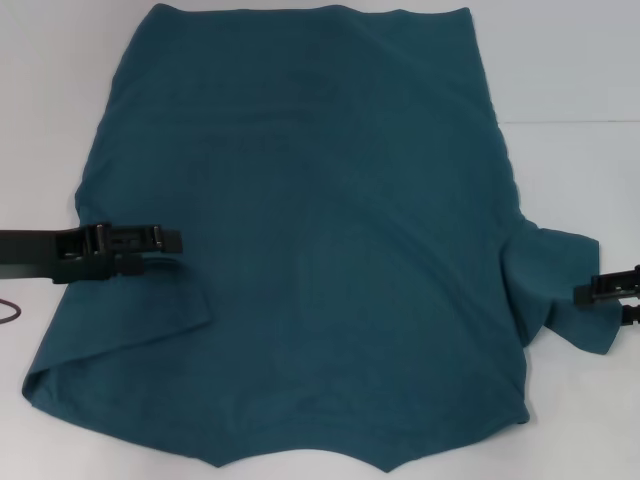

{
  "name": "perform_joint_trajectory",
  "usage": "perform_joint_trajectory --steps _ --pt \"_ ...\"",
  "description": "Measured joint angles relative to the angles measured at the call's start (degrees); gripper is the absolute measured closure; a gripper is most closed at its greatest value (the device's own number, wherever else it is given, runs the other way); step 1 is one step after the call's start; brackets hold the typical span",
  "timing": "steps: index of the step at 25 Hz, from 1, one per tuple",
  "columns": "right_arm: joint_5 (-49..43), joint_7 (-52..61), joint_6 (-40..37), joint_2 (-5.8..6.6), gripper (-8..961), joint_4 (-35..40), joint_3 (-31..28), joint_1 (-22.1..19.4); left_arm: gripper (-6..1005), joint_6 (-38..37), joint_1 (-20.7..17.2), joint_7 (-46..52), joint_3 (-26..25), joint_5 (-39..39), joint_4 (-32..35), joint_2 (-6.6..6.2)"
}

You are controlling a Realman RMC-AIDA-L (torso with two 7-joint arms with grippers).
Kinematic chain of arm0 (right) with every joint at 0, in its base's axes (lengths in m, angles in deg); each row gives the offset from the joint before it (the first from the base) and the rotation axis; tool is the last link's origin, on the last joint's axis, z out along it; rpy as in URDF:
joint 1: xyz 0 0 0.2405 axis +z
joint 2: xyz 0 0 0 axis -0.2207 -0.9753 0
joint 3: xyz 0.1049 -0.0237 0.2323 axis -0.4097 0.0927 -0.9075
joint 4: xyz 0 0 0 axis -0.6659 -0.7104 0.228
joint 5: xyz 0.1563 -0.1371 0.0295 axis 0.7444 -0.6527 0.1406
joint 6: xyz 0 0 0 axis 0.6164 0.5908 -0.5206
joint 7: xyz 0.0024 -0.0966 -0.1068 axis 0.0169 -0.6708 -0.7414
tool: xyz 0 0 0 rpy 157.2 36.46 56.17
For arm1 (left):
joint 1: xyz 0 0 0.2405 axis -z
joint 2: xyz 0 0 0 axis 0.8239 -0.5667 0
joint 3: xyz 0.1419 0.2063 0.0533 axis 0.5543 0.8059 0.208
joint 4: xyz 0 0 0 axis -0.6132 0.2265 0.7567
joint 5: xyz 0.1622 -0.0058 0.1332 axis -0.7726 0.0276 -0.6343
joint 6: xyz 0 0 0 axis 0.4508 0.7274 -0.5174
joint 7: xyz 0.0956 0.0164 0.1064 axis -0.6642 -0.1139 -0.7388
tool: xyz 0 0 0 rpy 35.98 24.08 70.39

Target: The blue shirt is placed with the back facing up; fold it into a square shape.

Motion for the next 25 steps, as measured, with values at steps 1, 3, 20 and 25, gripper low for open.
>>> perform_joint_trajectory --steps 1,3,20,25 --pt "0.13 -0.07 0.31 -0.16 295 0.07 -0.05 0.01 123 0.03 -0.01 0.00 0.00 0.00 -0.02 0.02" --pt "0.47 -0.29 0.85 -0.41 296 0.22 -0.13 0.02 124 0.07 -0.02 -0.01 0.09 0.00 -0.05 0.05" --pt "2.76 -1.11 0.52 -0.77 372 0.61 -1.91 -0.59 125 0.06 -0.07 0.04 0.11 -0.04 -0.06 0.06" --pt "2.79 -1.40 0.46 -0.78 483 0.61 -2.11 -0.68 125 0.06 -0.06 0.03 0.03 -0.07 -0.60 -0.16"
